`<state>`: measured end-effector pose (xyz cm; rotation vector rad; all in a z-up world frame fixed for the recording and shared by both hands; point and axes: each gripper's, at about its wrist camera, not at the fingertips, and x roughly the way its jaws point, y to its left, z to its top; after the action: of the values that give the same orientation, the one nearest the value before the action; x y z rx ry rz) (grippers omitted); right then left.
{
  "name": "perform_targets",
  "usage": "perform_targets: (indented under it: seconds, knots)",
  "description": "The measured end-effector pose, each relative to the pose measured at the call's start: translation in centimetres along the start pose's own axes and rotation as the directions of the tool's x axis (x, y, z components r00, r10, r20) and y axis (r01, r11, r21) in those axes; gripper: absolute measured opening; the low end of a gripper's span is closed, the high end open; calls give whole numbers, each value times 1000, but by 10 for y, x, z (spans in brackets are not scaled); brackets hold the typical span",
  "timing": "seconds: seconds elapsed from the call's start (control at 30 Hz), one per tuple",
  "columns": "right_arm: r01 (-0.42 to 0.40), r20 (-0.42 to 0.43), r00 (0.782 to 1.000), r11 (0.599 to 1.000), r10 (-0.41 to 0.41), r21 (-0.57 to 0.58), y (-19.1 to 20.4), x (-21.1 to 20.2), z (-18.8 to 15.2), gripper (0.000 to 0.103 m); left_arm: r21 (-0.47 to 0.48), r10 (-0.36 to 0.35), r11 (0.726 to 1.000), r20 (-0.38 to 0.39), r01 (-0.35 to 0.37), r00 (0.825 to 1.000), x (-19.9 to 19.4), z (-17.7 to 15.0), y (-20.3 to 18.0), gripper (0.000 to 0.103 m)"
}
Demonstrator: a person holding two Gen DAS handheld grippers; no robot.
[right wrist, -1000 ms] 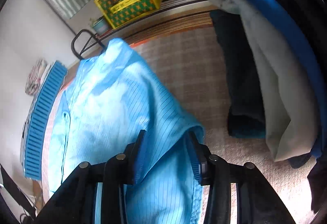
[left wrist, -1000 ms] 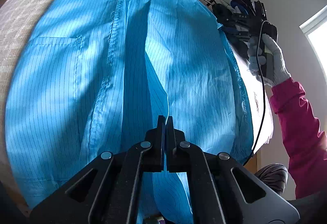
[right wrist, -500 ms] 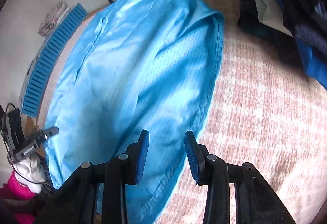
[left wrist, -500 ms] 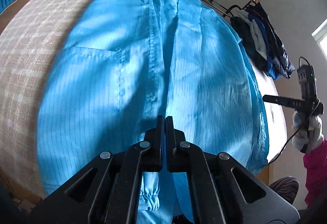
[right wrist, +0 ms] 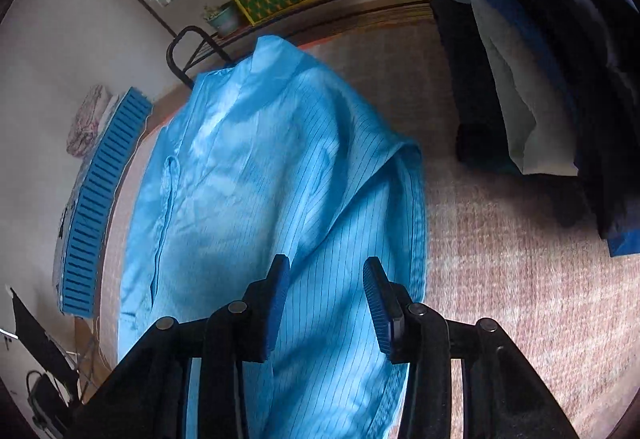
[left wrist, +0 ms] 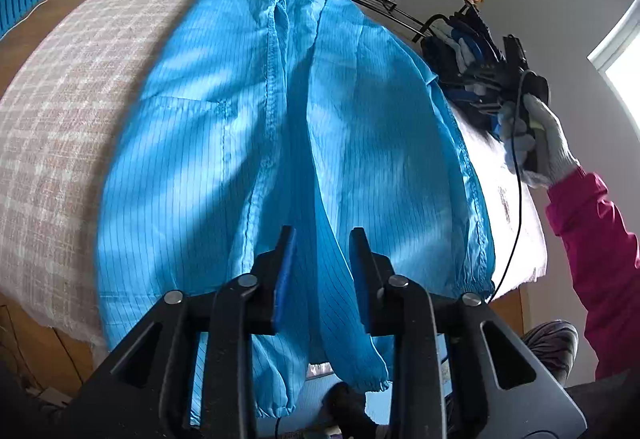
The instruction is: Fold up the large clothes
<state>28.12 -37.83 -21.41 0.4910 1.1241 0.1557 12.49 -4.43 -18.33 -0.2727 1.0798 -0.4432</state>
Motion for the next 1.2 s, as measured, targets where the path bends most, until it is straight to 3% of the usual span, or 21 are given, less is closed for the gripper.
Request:
perform_targets:
  seconds: [0.1,0.13,0.17,0.23,0.3,0.33,0.43,0.57,0.63,0.67,0.73,0.83,0.97,1.2]
  knots:
    - [-2,-3,1000,998,2,64,-8,27,14,38,10,-17,1000,-66,17,998,14,-7,-6,31]
    - [11,-9,1000,998,-10,64,-9,35,16,33,15,-17,1000,-84,19,996,20,-9,-8,33]
    - [21,-17,1000,998,-20,59,-8,43,17,17,21,-13,1000,-98,15,995,25,-11,-8,33]
    - [30,-14,999,998,-29,53,-8,45,19,0,18,-20,1000,-114,23,993,33,-13,-8,33]
    - [26,22,999,1000,-26,15,-3,30,23,0,16,-41,999,-132,44,990,39,-14,-6,26]
    - [49,45,998,999,-49,-20,-1,18,27,0,16,-36,999,-139,39,990,42,-14,-5,4]
    - [110,111,989,991,-101,-76,0,-19,44,0,23,-32,999,-135,35,990,44,-13,-4,2]
    - [247,188,954,967,-233,-56,-9,-37,63,0,39,-18,999,-129,23,991,47,-9,-8,1]
    - [216,131,969,975,-207,-55,-13,-28,62,5,39,-38,998,-130,44,991,47,-7,-12,1]
    - [192,112,976,980,-184,-60,-15,-27,58,16,42,-47,998,-132,53,990,47,-6,-13,1]
    - [184,108,979,978,-173,-95,-10,-30,45,33,45,-43,998,-120,48,992,44,-5,-17,1]
    - [153,79,986,980,-144,-126,-6,-43,20,33,9,-47,999,-120,49,992,42,-3,-14,3]
    - [20,29,999,992,-16,-123,-2,-72,-37,33,8,-41,999,-107,42,993,41,0,-7,24]
    - [-119,-80,991,983,109,-137,21,-80,-161,37,-25,-125,992,-160,123,979,54,6,-8,25]
